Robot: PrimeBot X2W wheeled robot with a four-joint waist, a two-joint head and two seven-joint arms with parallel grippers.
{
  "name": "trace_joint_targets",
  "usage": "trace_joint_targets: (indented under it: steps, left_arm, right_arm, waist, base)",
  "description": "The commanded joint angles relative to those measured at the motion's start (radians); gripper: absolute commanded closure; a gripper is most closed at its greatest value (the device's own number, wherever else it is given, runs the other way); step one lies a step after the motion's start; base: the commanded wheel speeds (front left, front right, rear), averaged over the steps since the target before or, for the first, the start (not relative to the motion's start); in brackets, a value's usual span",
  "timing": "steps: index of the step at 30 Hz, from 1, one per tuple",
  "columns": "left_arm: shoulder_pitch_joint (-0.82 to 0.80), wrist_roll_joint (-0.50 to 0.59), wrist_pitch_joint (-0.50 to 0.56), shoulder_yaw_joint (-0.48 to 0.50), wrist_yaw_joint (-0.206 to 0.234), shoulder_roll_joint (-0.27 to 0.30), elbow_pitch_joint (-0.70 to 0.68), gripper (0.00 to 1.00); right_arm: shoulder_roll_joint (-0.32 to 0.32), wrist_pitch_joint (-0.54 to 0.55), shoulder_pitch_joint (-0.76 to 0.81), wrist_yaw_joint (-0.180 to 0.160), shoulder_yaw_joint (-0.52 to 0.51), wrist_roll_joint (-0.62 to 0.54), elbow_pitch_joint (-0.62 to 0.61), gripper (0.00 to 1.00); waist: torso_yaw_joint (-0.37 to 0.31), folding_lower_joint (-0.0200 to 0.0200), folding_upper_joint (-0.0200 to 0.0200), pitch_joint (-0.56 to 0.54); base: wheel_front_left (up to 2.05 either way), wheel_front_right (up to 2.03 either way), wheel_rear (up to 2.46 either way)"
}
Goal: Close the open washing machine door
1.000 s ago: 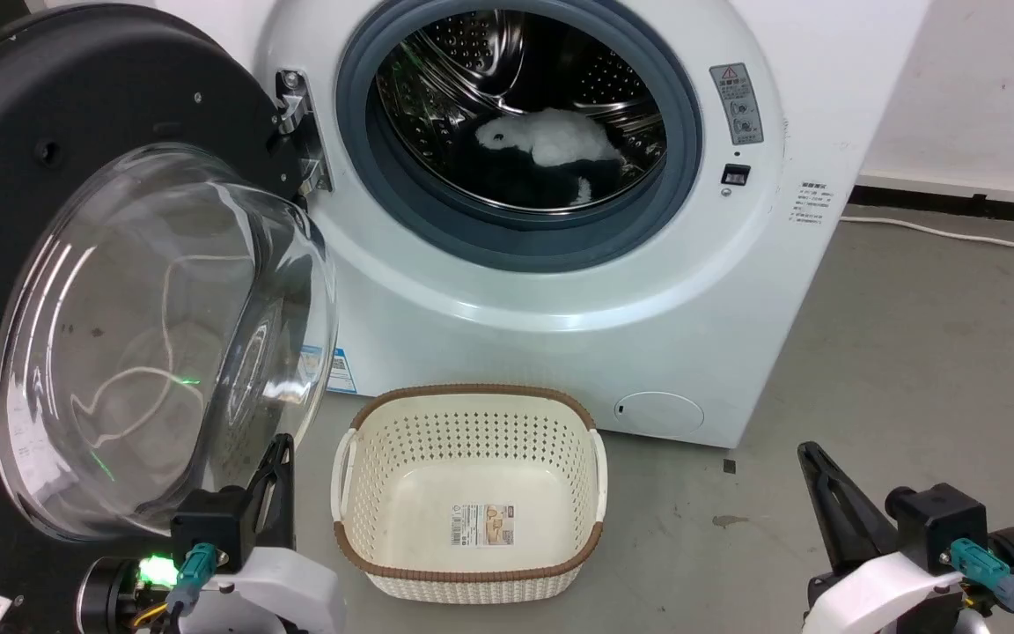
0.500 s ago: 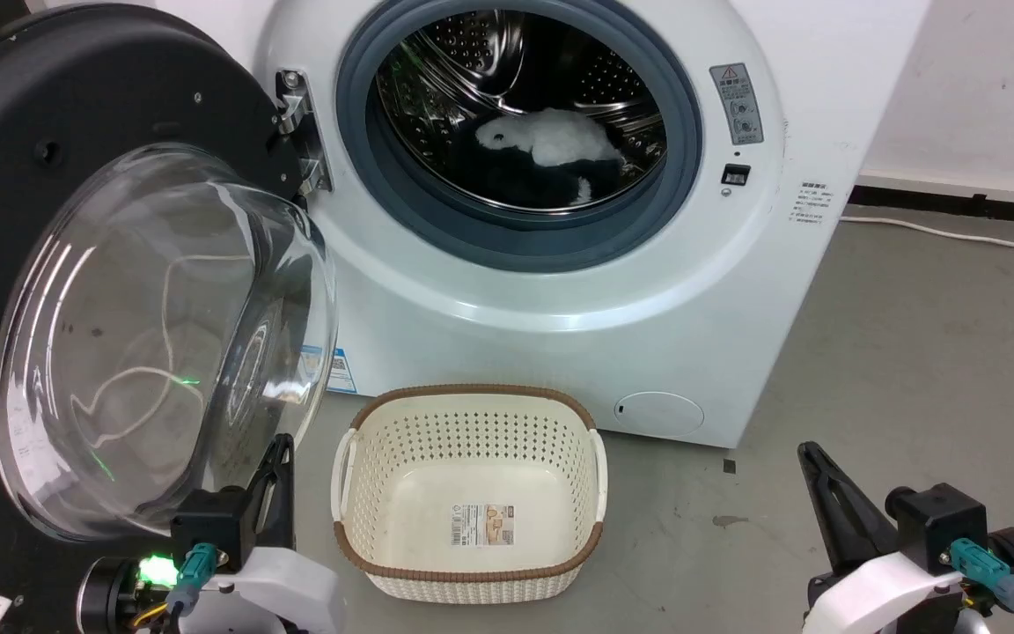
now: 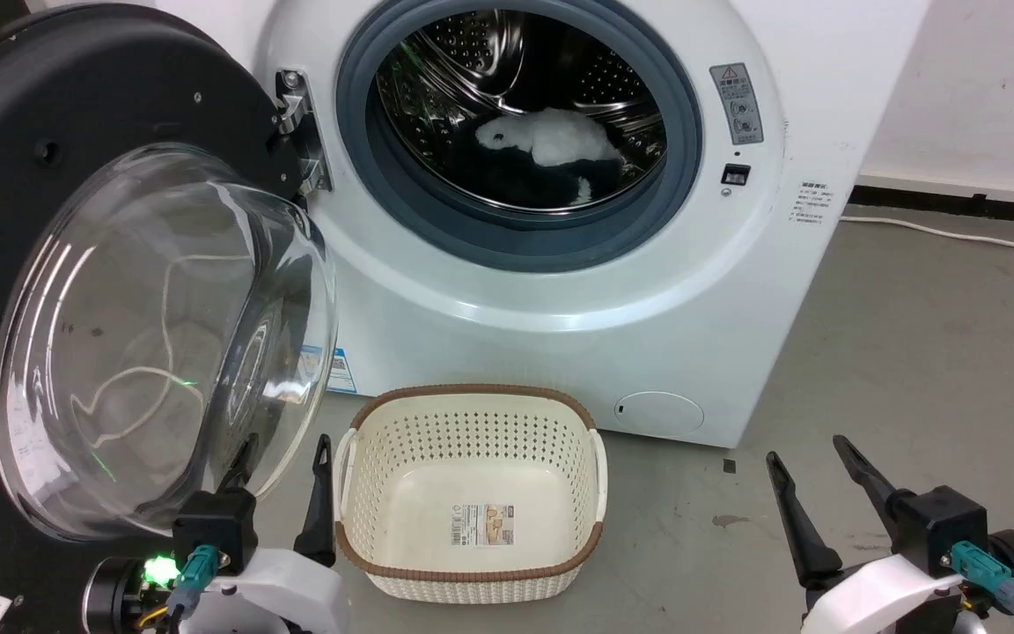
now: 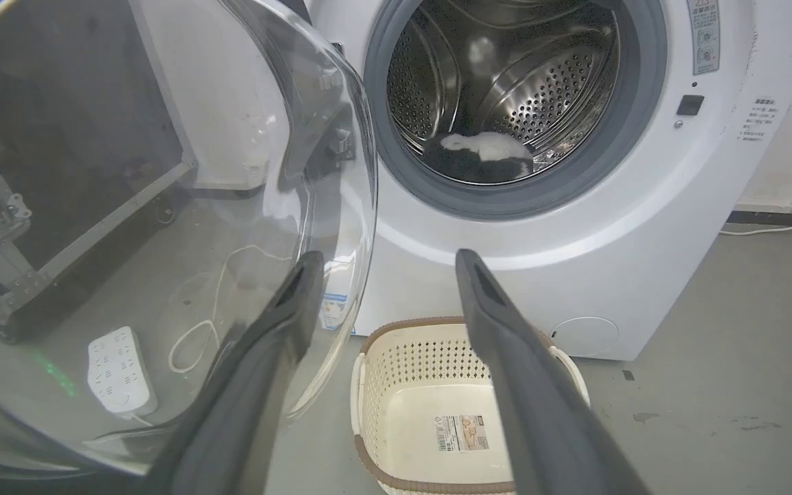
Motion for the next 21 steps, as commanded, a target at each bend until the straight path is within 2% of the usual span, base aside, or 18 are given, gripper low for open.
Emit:
trace_joint_targets:
  steps: [1,20,21]
  left_arm:
    - [0.01,-0.01,-0.009,-0.001,0.001,0.0,0.001,0.0]
    - [0.034,-0.073,-0.057,-0.023,0.004,0.0,0.001,0.0]
    - [0.035,-0.076,-0.059,-0.023,0.005,0.0,0.0,0.56]
  right_arm:
    - [0.0,-0.008,0.011,0.0,0.002,0.013,0.003,0.0]
    - [0.0,-0.056,0.04,0.0,0.009,0.076,0.018,0.0]
    - [0.0,-0.058,0.042,0.0,0.009,0.079,0.018,0.0]
  waist:
    - [0.0,0.0,0.0,0.0]
    - [0.001,0.0,0.0,0.001]
    - [0.001,0.0,0.0,0.001]
  base:
    - [0.0,0.0,0.0]
    - [0.0,0.0,0.0]
    - [0.0,0.0,0.0]
